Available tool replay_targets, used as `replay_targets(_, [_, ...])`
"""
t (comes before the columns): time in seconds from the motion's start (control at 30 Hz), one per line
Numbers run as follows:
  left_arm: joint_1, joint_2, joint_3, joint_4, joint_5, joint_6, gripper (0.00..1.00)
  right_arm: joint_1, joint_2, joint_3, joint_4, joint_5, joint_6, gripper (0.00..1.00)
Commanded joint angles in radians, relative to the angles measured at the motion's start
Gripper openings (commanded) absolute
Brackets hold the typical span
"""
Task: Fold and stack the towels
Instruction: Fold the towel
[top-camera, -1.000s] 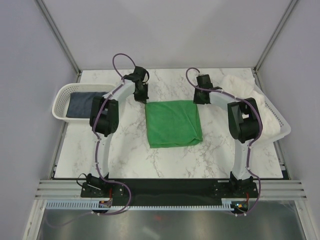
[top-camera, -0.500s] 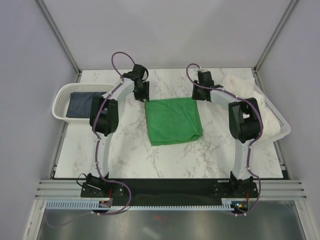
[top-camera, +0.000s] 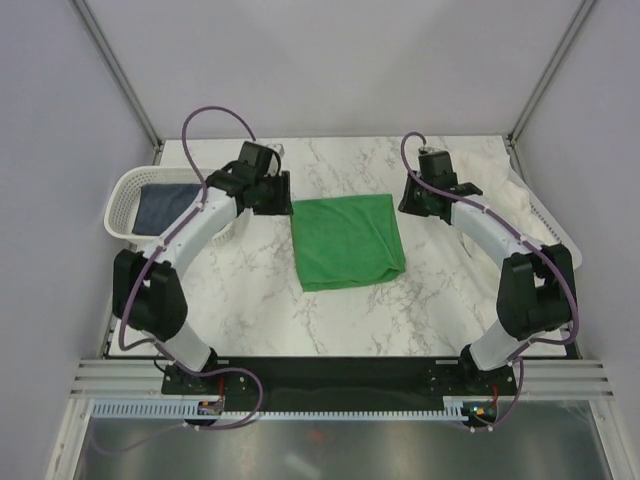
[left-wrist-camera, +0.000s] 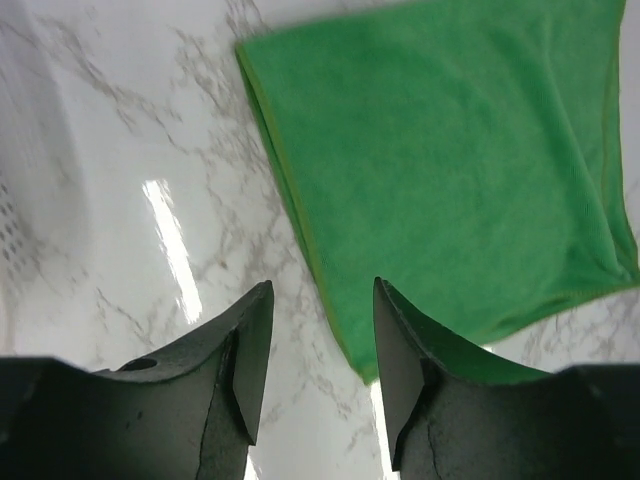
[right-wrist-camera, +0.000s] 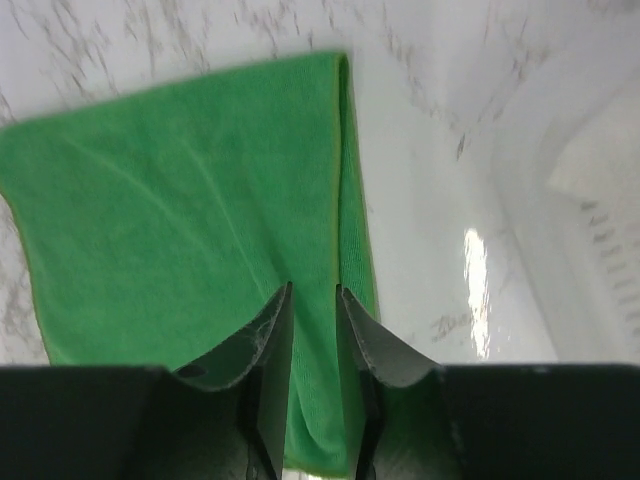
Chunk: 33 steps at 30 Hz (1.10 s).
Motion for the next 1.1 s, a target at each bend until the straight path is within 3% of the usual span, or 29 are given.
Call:
replay_targets(0.0, [-0.047, -0.133, -0.231, 0.097, 0.044, -0.078, 0.5, -0.002, -0.029, -0.111, -0.062, -0.107, 0.015, 0.3])
replay_targets(0.13, [-0.05, -0.248, -0.474, 0.228, 0.182, -0.14, 0.47, -0.001, -0.078, -0.2, -0.048, -0.175, 0.032, 0.34])
replay_targets(0.33, [-0.078, -0.261, -0.647, 0.496, 0.441, -0.263, 0.45, -0.001, -0.115, -0.339, 0.033, -0.215, 0.057, 0.34])
replay_targets(0.5, [-0.145, -0.201, -0.664, 0.452, 0.359, -0.294, 0.43, 0.001, -0.154, -0.451, 0.061, -0.192, 0.046, 0.33])
replay_targets(0.63, [-0.153, -0.227, -0.693, 0.425, 0.195, -0.305, 0.45, 0.001, -0.205, -0.457, 0.048, -0.155, 0.023, 0.33])
replay_targets(0.9, [-0.21, -0.273, -0.618, 0.46, 0.202, -0.286, 0.44, -0.001, -0.222, -0.369, 0.024, -0.132, 0.04, 0.32])
replay_targets(1.07, [-0.22, -0.185, -0.631, 0.514, 0.262, -0.341, 0.41, 0.001, -0.145, -0.359, 0.074, -0.19, 0.029, 0.32])
